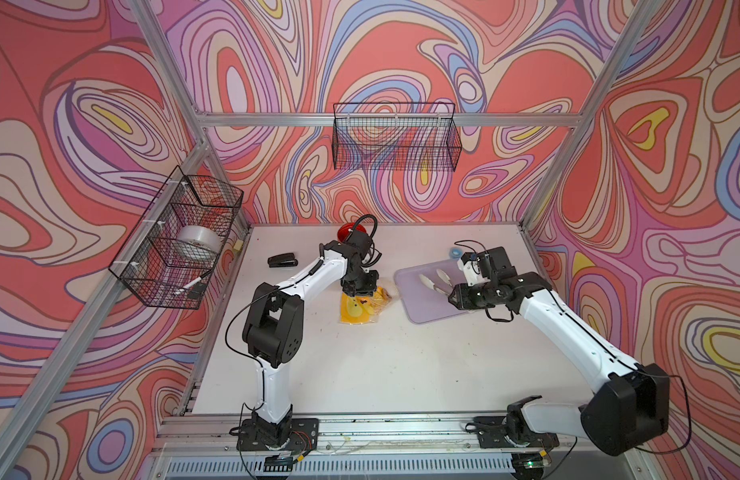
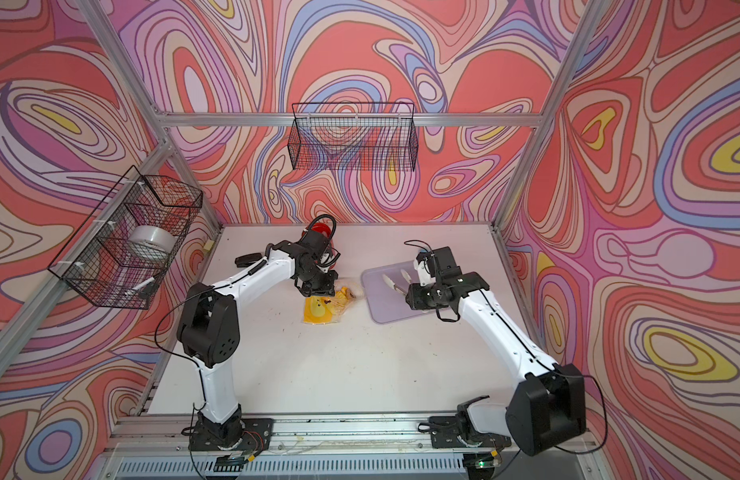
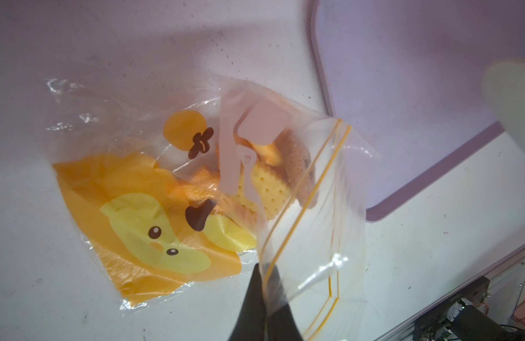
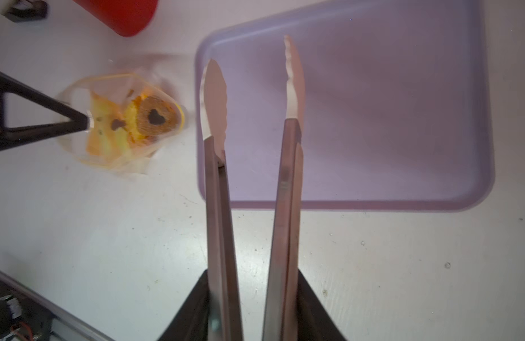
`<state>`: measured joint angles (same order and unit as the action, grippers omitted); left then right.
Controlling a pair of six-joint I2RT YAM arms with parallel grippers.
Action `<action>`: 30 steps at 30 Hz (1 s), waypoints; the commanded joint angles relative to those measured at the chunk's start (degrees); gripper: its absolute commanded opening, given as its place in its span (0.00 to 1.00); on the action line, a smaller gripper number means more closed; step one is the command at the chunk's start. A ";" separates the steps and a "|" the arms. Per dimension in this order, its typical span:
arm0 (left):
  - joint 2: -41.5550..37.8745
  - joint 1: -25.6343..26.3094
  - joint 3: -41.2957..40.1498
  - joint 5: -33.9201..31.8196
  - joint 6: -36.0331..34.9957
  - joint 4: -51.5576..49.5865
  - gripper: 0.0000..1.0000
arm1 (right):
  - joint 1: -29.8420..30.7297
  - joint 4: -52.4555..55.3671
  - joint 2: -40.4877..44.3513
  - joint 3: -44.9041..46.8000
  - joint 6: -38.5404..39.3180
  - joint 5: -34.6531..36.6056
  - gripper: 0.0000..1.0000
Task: Put the cookies into a resealable bag to prevent moisture
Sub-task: Place the cookie in the ziploc bag, then place the clamp on the tray.
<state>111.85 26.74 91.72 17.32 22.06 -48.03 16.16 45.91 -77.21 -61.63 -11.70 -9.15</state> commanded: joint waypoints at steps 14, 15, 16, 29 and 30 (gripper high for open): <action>-2.44 0.20 -1.09 -0.19 -0.19 -0.59 0.00 | 2.64 0.80 -3.98 11.66 -10.87 6.49 0.45; -2.59 0.17 -1.18 0.10 -0.22 -0.57 0.00 | 2.65 0.71 -4.99 11.62 -11.76 6.42 0.46; -2.58 0.16 -1.27 0.46 -0.27 -0.64 0.00 | 2.73 0.41 -5.90 11.92 -12.70 6.22 0.46; -2.77 0.26 -1.73 1.03 -0.89 -0.85 0.00 | 3.34 0.76 -3.79 13.20 -16.64 8.21 0.77; -2.73 0.29 -1.72 1.12 -0.94 -0.89 0.00 | 4.02 2.08 -1.86 12.21 -16.41 9.24 0.79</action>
<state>110.69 26.79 90.52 18.00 22.04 -48.01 19.16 45.43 -83.37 -47.37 -27.18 -2.70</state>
